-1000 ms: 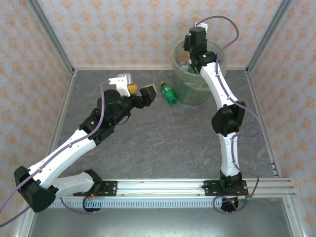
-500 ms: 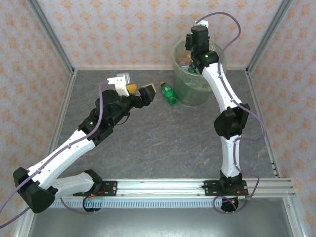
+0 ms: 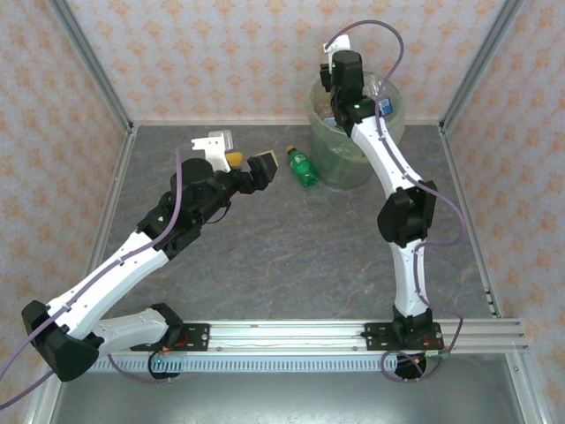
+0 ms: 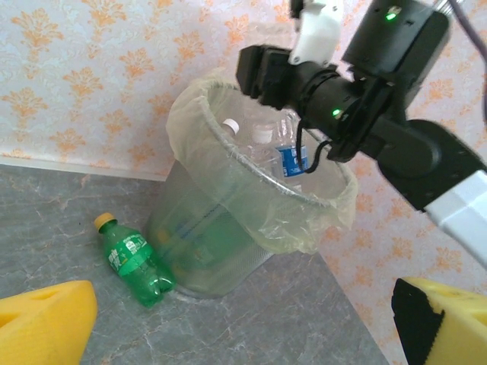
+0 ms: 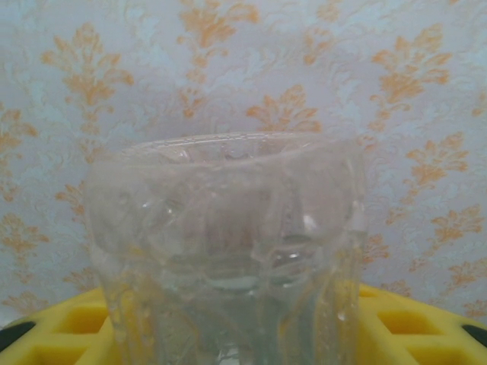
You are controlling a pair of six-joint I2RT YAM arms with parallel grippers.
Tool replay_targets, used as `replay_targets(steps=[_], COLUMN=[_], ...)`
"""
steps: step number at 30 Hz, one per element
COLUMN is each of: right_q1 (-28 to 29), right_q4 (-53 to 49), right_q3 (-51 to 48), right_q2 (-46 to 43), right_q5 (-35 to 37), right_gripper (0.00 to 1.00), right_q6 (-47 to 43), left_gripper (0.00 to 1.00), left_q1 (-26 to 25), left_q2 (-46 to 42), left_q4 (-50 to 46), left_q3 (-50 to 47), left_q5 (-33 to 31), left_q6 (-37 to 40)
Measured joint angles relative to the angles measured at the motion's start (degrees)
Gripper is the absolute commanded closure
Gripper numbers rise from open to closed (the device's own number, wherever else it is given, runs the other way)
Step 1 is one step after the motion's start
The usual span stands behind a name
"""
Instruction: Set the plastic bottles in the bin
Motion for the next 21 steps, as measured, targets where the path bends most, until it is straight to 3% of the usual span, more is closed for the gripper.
replay_targets(steps=[15,21], right_q1=[0.09,-0.11], right_q4=[9.84,10.75], right_q3=[-8.52,-9.73], right_q2=[1.14,0.37], right_q5=[-0.02,-0.22], right_gripper=[0.45,0.31], right_q6=[-13.31,-14.21], left_gripper=[0.01,0.01], left_q1=[0.37,0.37], left_q2=[0.2,0.37], left_q4=[-3.78,-3.78], left_q3=[5.01,5.01], left_q5=[-0.24,-0.24], left_q6=[0.22,0.63])
